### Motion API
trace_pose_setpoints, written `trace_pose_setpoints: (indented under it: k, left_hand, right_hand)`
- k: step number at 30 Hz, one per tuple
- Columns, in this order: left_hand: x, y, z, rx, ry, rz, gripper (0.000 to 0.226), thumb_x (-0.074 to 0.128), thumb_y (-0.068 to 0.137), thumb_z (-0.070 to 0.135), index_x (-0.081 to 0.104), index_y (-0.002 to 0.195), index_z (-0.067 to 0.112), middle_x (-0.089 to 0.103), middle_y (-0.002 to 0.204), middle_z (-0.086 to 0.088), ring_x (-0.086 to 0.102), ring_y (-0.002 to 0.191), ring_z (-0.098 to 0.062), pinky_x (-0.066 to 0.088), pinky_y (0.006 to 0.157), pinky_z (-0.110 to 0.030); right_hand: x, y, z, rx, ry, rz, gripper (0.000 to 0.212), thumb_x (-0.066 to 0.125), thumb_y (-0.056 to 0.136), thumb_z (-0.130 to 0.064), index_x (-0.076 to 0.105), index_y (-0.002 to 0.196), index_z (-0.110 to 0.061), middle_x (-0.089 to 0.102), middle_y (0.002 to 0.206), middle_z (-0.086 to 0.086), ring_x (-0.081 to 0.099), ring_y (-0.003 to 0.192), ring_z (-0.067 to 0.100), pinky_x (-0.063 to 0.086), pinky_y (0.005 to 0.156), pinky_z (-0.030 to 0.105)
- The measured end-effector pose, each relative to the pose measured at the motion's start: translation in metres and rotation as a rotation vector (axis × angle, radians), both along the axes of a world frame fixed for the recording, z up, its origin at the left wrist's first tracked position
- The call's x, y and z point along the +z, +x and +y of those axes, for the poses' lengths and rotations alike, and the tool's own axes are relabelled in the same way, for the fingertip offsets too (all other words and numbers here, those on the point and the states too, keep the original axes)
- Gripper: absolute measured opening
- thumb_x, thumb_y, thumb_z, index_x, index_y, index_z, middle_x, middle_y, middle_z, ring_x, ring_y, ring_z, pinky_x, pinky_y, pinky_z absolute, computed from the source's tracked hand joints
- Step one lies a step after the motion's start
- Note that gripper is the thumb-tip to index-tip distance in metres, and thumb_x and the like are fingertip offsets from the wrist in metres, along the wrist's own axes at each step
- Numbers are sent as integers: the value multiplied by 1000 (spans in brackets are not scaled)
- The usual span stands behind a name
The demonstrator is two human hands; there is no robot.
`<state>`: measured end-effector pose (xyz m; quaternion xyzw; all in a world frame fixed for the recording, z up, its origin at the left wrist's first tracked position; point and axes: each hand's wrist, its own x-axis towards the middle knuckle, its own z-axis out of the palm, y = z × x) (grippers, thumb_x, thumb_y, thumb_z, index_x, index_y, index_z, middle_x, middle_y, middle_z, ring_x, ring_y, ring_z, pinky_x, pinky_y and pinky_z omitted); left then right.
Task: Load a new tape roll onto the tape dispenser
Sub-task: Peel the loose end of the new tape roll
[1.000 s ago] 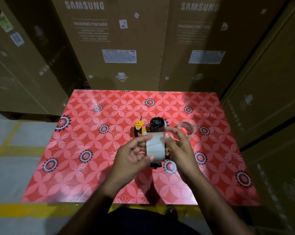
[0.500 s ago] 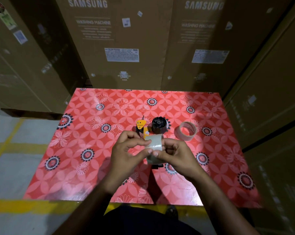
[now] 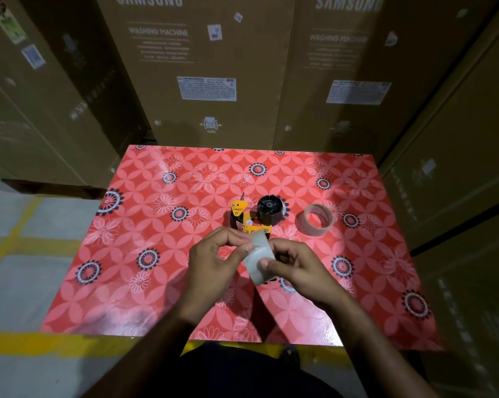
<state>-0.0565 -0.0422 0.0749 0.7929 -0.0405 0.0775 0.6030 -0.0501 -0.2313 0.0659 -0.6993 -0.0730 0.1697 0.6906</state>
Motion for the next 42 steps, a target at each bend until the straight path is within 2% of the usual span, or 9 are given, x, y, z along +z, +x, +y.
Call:
trace_pose_setpoints:
  k: [3,9,13,19,25,28,32,39,42]
  left_hand:
    - [-1,1,-1,4,12,20,8,75,89,14,72,83,17,73,93,10,70,95,-15,54,85,-28]
    - [-6,6,-1,34,-66,153,12,72,92,11,71,83,19,78,105,8,73,100,-10,57,87,-36]
    - [-2,6,1,89,-143,176,12,71,92,10,70,81,15,80,93,4,75,90,-13,59,81,-29]
    - [-3,10,6,111,-349,304,11,64,96,9,64,88,3,78,89,-11,77,88,-25,62,85,-36]
    - [-4,9,5,80,-600,312,14,62,92,11,57,91,-2,74,102,-25,73,103,-35,58,94,-39]
    - [-9,7,7,53,-722,303,15,67,85,11,58,91,-1,74,103,-22,71,109,-33,56,95,-35]
    - [-19,9,11,-4,-853,394,4,72,78,11,72,75,13,76,106,-12,70,113,-25,55,97,-32]
    - [-35,13,36,50,-376,414,19,60,95,5,77,97,12,76,115,6,67,112,-8,43,109,-42]
    - [-33,26,42,-9,-187,398,24,69,93,15,71,115,25,71,118,19,66,111,-7,46,105,-47]
  right_hand:
    - [4,0,10,-47,-15,-5,20,67,90,-27,72,94,-8,67,86,17,61,80,19,47,70,34]
    - [2,5,19,-77,-76,-31,23,69,89,-38,73,91,-15,69,77,0,63,73,16,47,63,33]
    - [0,5,14,-12,-117,-100,41,68,88,-41,65,88,0,60,83,26,58,70,33,44,63,51]
    - [-1,7,5,68,-116,-97,51,67,88,-44,62,90,6,55,86,32,56,72,40,39,65,41]
    - [-7,2,9,-194,-333,-104,54,78,65,-60,63,112,-39,49,122,-9,50,116,6,47,89,25]
    - [-11,1,6,-152,-53,249,82,89,59,-39,49,131,-31,53,132,1,64,106,11,56,73,26]
    - [-15,5,2,-186,3,164,77,92,60,-5,60,128,-20,71,116,2,71,104,18,60,83,34]
    - [-13,30,-7,-214,-357,-178,87,99,56,-19,50,124,-44,61,121,-26,58,112,-11,44,90,9]
    - [-21,45,-10,-204,-419,-189,94,99,53,-27,51,134,-30,60,126,-21,59,116,-2,48,95,20]
